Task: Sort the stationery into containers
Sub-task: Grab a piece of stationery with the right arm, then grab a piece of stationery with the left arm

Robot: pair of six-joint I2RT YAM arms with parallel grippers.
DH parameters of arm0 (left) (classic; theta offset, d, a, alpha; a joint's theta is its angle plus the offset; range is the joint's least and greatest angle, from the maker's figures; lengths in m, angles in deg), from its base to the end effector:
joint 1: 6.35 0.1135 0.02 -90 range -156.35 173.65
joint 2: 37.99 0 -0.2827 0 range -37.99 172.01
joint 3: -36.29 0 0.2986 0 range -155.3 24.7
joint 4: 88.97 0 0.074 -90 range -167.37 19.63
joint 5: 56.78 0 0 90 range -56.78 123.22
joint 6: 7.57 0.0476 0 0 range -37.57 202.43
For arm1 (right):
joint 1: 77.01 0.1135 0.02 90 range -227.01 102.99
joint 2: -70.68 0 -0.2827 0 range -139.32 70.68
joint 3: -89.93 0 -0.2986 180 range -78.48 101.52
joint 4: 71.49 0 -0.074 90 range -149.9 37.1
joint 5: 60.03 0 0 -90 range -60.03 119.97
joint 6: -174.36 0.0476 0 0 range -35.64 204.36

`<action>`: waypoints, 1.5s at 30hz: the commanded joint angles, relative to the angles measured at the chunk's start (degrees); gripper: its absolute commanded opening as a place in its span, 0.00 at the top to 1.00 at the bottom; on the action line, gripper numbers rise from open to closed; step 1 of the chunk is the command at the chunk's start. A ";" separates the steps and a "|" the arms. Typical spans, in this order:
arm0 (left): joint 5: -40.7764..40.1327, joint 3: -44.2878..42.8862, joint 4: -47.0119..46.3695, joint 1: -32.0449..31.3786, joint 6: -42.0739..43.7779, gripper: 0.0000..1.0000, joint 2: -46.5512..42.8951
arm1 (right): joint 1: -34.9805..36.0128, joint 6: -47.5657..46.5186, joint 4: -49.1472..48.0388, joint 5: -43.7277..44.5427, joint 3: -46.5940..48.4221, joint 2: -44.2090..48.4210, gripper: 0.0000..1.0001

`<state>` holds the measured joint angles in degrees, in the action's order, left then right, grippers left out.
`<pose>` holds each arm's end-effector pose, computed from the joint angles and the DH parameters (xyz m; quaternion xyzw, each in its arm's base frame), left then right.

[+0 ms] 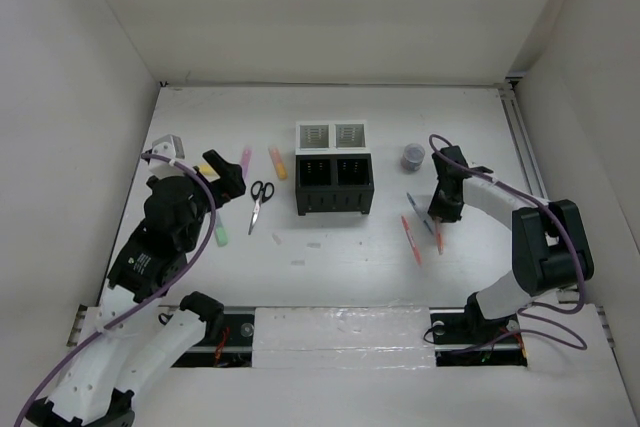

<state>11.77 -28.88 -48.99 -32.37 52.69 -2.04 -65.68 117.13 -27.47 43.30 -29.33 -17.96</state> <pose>0.1586 -0.0580 0.4031 -0.1432 0.7526 -0.1663 0.6209 0.3105 0.0510 0.1420 0.2004 0.9604 -0.0477 0.1877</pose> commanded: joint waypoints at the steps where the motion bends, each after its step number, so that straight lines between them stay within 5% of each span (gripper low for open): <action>1: -0.87 0.32 -2.19 -0.35 0.91 0.00 -0.79 | -0.08 0.18 1.15 -0.23 1.22 -0.66 0.68; 5: -0.87 0.32 -2.19 -0.35 0.91 0.00 -0.79 | -0.69 -0.34 1.15 -0.84 1.22 -0.66 0.73; 7: -0.87 -0.20 -2.19 -0.35 0.91 0.00 -0.79 | -1.39 -0.34 1.15 -1.37 1.22 -0.66 0.87; 11: -0.87 -0.21 -2.19 -0.35 0.91 0.00 -0.79 | -2.90 -0.34 1.15 -1.90 1.22 -0.66 1.00; 27: -0.87 -0.21 -2.19 -0.35 0.91 0.00 1.50 | -2.11 0.96 4.13 4.86 4.64 5.04 1.00; 38: -0.87 -0.73 -1.66 -0.35 0.29 0.00 3.78 | 12.19 4.67 10.72 14.09 12.64 17.44 1.00; 45: -0.26 -2.93 0.18 -0.35 -1.55 0.00 5.63 | 22.57 2.57 6.79 11.48 13.69 24.21 1.00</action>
<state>11.44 -29.04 -48.91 -32.52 52.15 3.27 -46.38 120.57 -19.06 54.97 -18.14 3.16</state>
